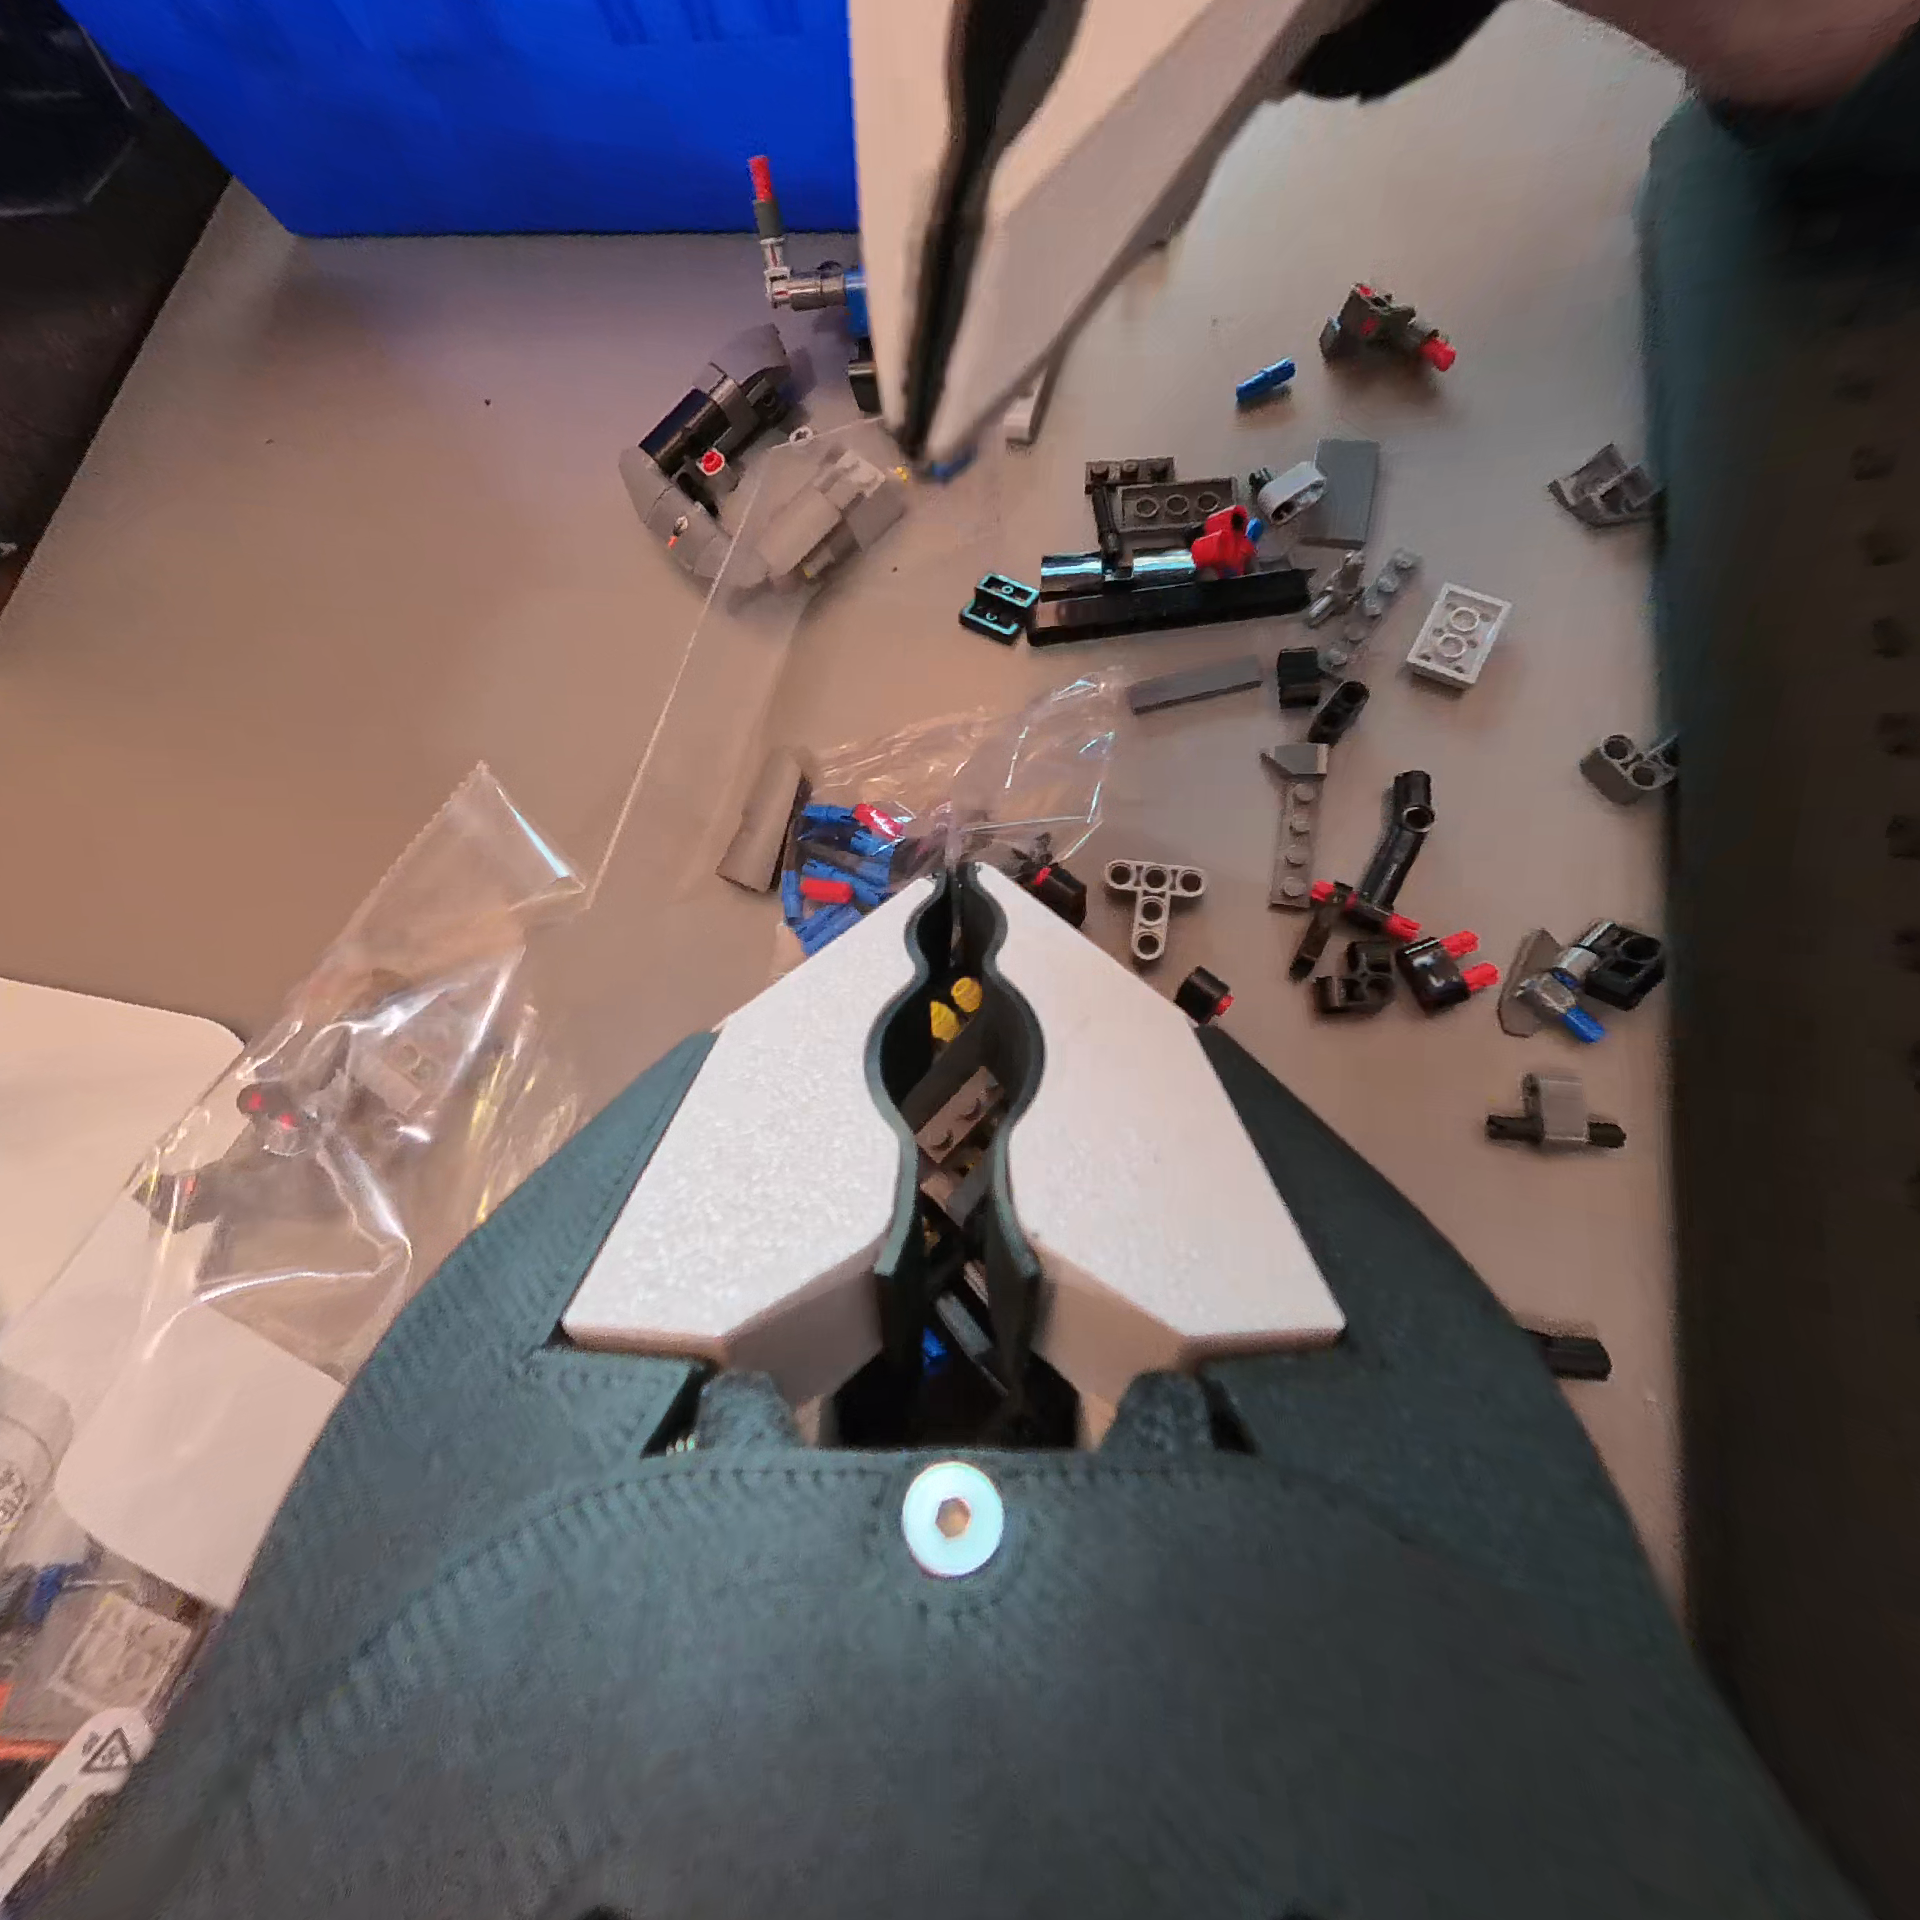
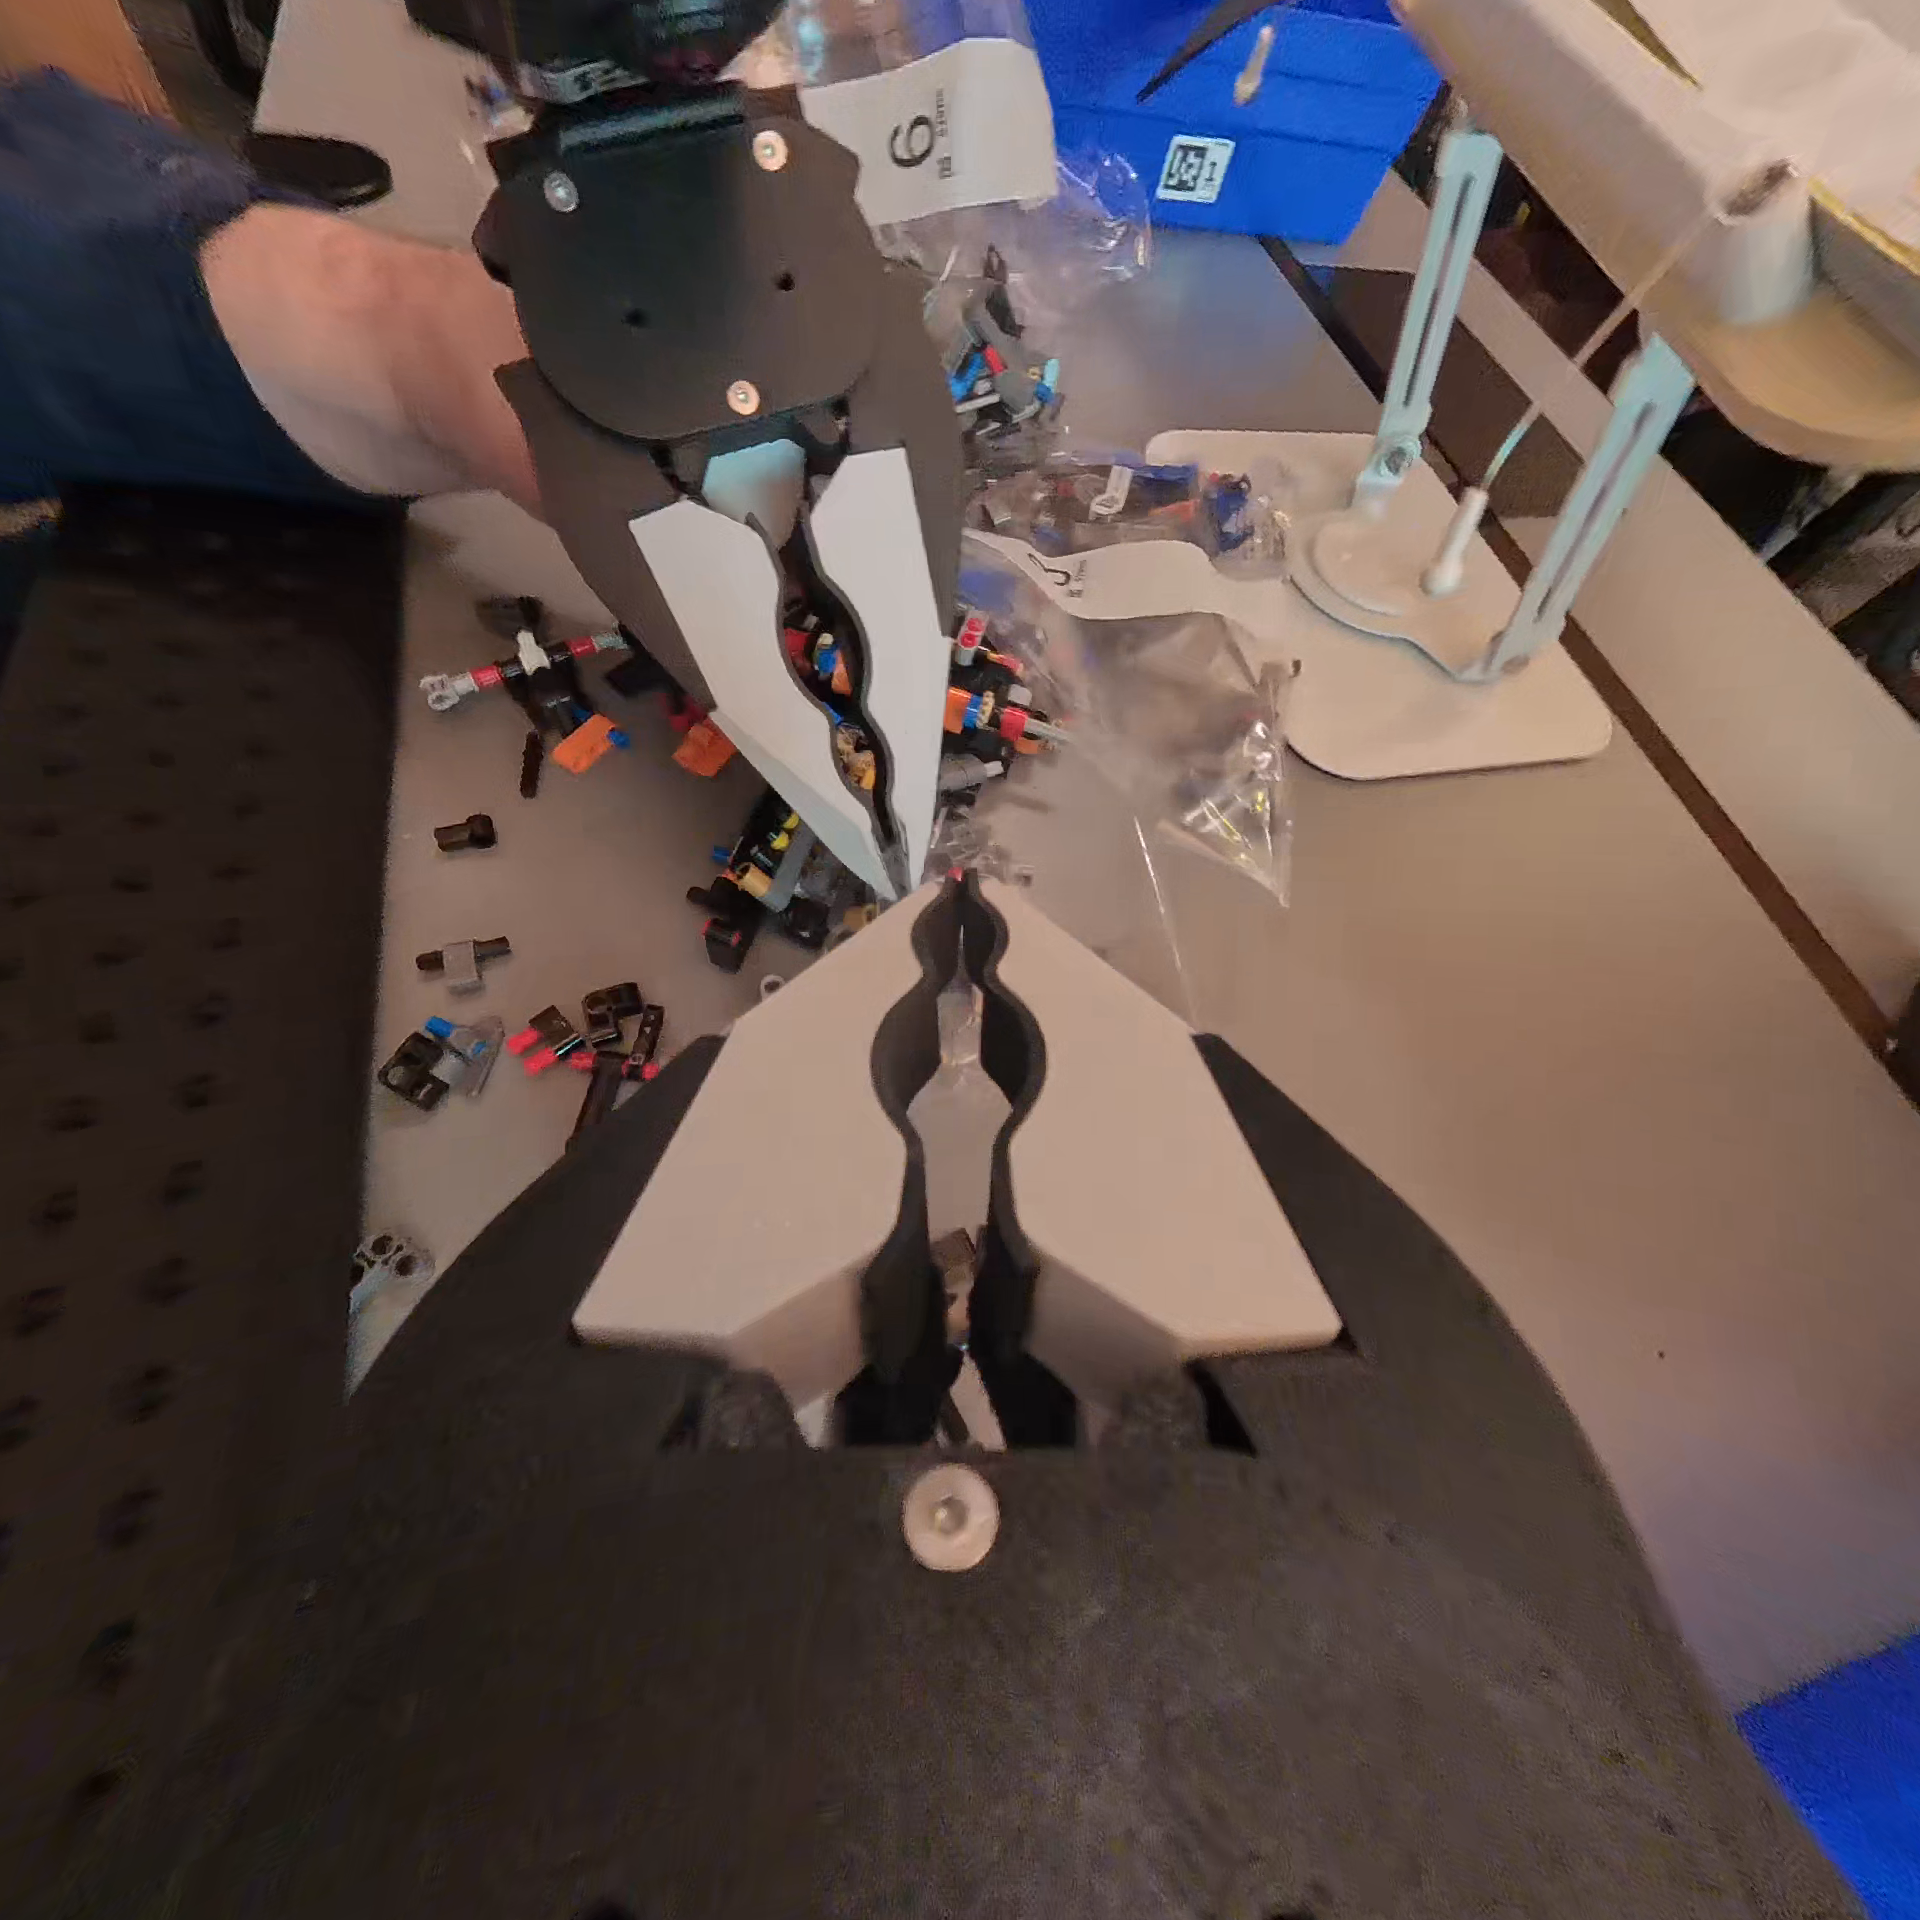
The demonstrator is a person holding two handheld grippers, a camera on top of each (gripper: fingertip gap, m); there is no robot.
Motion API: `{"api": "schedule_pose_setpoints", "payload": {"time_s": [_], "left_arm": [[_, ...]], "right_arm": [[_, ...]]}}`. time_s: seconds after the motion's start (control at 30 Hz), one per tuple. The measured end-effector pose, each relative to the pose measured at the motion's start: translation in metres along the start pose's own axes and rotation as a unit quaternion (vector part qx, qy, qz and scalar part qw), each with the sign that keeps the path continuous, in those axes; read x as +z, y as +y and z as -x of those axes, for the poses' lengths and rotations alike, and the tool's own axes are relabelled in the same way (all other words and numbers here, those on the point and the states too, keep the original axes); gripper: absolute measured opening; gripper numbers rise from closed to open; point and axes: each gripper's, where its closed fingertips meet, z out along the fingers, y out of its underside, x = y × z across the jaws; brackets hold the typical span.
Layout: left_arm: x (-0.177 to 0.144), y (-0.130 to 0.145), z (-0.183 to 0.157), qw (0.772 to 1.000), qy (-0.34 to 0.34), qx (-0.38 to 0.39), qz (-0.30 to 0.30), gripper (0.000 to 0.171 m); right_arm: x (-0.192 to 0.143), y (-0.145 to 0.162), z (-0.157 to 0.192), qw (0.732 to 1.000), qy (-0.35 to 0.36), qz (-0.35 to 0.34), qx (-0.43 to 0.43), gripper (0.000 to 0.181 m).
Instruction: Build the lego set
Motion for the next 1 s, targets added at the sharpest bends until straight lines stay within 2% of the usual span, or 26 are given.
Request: {"api": "schedule_pose_setpoints", "payload": {"time_s": [0.07,0.13,0.3,0.43,0.67,0.8,0.83,1.0], "left_arm": [[-0.001,-0.001,0.001,1.000,0.001,-0.004,-0.004,0.000],[-0.001,-0.001,0.000,1.000,-0.001,-0.002,-0.004,0.000],[-0.002,0.000,0.003,1.000,-0.004,-0.006,-0.003,0.000],[-0.002,0.001,0.004,1.000,-0.004,-0.013,-0.003,0.000],[-0.001,-0.001,0.002,1.000,-0.003,-0.007,-0.002,0.000],[-0.001,-0.002,0.001,1.000,-0.002,-0.003,-0.003,0.000],[-0.001,-0.002,0.000,1.000,-0.002,-0.003,-0.003,0.000],[-0.002,-0.002,0.001,1.000,-0.002,-0.004,-0.005,0.000]], "right_arm": [[-0.002,0.007,-0.010,1.000,0.017,0.011,0.020,0.000],[0.001,0.009,-0.004,1.000,-0.006,0.015,0.024,0.000],[0.019,0.041,0.009,0.994,-0.042,0.102,0.024,0.000],[0.021,0.031,0.017,0.995,-0.048,0.084,0.000,0.000],[0.025,0.022,0.039,0.993,-0.099,0.062,-0.020,0.000],[0.036,0.040,0.022,0.993,-0.054,0.109,-0.005,0.000],[0.037,0.042,0.019,0.992,-0.044,0.117,-0.003,0.005],[0.030,0.026,0.023,0.996,-0.046,0.082,-0.015,0.018]]}}
